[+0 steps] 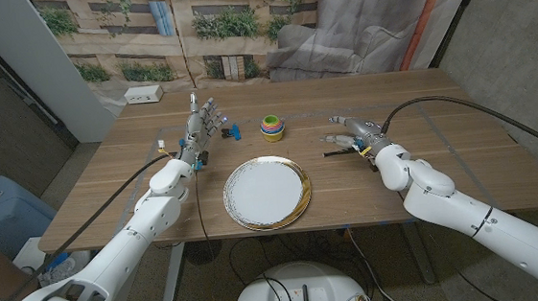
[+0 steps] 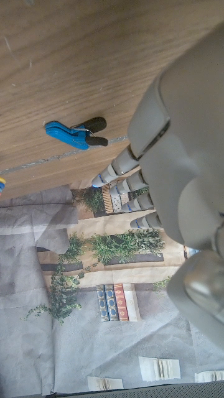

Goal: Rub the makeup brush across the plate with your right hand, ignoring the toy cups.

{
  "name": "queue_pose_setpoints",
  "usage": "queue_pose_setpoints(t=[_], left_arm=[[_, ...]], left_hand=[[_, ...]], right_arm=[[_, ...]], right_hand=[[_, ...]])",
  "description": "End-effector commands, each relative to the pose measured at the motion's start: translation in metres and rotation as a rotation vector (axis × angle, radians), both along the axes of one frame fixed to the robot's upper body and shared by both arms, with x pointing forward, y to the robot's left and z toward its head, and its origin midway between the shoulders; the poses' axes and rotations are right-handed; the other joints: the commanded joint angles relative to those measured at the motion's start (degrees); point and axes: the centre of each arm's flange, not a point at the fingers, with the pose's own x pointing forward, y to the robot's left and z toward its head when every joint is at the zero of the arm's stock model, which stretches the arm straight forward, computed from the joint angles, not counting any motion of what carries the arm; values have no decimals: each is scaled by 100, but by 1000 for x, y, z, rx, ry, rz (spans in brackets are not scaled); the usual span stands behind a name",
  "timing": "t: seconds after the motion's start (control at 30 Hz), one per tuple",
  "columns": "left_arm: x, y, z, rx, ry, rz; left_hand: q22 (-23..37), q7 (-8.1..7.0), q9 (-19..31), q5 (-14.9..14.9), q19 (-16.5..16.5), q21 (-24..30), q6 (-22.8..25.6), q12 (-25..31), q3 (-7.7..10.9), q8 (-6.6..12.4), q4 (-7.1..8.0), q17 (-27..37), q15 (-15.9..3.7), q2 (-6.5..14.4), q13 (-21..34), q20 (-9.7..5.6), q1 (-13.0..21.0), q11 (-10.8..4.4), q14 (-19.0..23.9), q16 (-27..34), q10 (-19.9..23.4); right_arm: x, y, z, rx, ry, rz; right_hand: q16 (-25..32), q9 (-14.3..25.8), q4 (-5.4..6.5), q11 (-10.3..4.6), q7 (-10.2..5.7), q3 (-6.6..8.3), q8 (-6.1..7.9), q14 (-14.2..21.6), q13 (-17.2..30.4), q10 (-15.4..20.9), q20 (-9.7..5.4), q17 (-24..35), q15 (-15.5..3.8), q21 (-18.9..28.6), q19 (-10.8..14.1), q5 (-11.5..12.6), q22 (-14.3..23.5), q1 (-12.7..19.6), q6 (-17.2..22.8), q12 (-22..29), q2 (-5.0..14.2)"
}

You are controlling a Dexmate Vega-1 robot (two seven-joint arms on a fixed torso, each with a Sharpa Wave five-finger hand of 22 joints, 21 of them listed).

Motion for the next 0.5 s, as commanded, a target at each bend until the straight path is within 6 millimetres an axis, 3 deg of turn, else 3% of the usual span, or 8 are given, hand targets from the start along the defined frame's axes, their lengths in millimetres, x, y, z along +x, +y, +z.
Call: queue_pose_setpoints(t=[0.03,0.5], left_arm=[[0,0,0,0,0,0],[0,0,0,0,0,0]], left_hand=[[27,-48,14,22,49,38,-6,43,-4,43,38,10,-79,81,16,-4,-7,-61,47,23,7],[27,-48,13,22,48,38,-8,42,-4,43,38,10,-80,80,16,-2,-7,-63,43,22,3]], right_arm=[[11,-19,9,219,-43,71],[22,-41,10,542,-90,203]], right_hand=[[38,9,3,45,30,-1,3,93,1,-102,-121,-11,-270,50,58,-6,16,-95,-63,-25,-8],[61,-4,79,106,123,0,56,144,-25,-134,-201,-16,-278,37,72,-4,15,-282,-11,20,140]])
